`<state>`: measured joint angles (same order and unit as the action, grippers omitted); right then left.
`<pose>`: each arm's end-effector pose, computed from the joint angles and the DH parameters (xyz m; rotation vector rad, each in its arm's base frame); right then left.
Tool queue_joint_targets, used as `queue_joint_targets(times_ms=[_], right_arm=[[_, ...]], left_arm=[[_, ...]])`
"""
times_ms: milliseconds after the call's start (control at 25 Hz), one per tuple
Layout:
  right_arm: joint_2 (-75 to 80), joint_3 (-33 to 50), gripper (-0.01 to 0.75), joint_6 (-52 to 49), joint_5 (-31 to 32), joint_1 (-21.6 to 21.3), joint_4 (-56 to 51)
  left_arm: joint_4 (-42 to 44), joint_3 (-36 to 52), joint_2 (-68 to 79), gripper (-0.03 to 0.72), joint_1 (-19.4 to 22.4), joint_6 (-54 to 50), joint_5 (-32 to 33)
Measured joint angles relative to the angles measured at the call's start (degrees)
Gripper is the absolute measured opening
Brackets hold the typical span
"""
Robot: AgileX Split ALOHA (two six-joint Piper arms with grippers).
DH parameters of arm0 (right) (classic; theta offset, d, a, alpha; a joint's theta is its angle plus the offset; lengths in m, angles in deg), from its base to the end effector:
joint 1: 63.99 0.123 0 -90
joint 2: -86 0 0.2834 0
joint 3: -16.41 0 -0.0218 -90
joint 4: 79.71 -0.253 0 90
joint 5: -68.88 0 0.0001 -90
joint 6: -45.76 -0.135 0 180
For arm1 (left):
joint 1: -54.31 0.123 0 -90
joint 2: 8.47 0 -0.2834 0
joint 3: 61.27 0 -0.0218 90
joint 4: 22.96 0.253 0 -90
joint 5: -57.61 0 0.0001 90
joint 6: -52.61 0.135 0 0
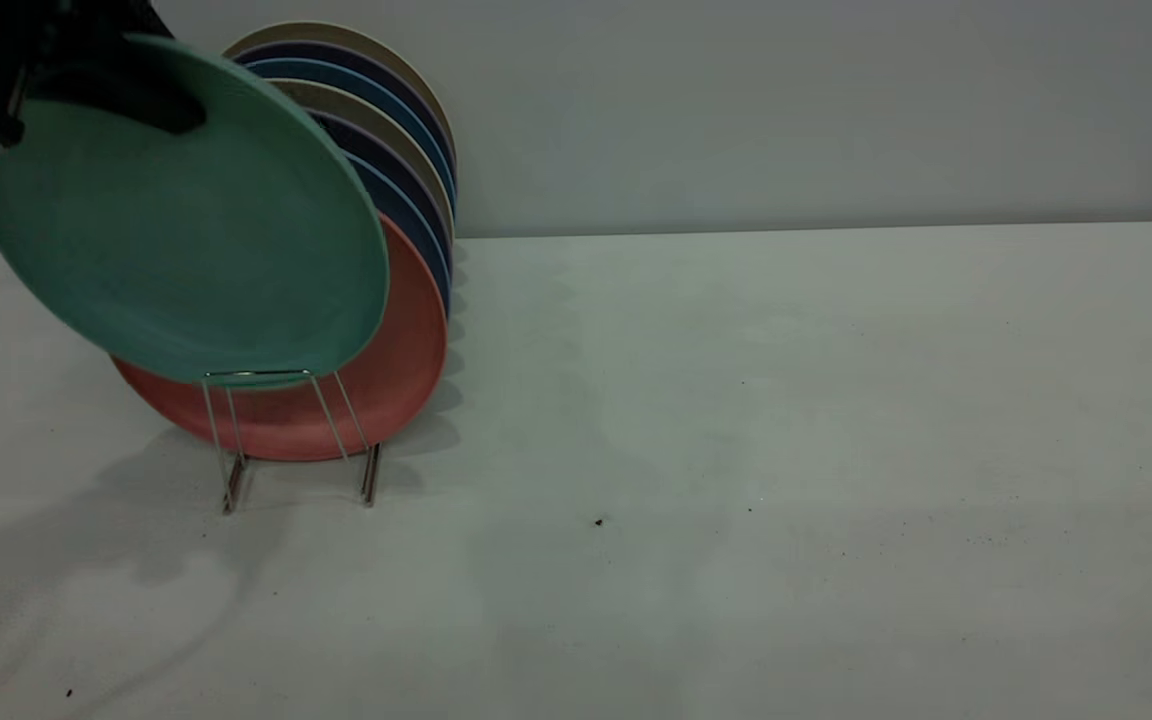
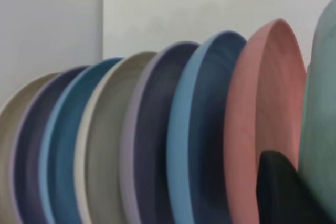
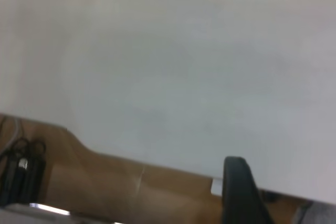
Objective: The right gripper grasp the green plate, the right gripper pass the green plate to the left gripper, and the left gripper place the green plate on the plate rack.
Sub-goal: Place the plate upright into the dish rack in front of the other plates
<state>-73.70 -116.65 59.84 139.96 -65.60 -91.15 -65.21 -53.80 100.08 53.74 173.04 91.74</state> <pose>0.0485 0.0240 0.2407 -0.2684 2.3773 0.1296 0.4023 -0.0550 0.2008 1.7258 1.6773 0.1847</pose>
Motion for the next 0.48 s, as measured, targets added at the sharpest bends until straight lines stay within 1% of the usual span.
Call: queue_joint_targets(times_ms=[360, 480], right_arm=[[0.0, 0.5, 0.452, 0.7, 0.0, 0.0, 0.2], [0.0, 0.5, 0.452, 0.8, 0.0, 0.0, 0.2]], left_arm=[[-0.1, 0.0, 2.3, 0.121, -0.3, 0.0, 0.0], [-0.1, 0.0, 2.6, 0.137, -0.3, 0.0, -0.2]])
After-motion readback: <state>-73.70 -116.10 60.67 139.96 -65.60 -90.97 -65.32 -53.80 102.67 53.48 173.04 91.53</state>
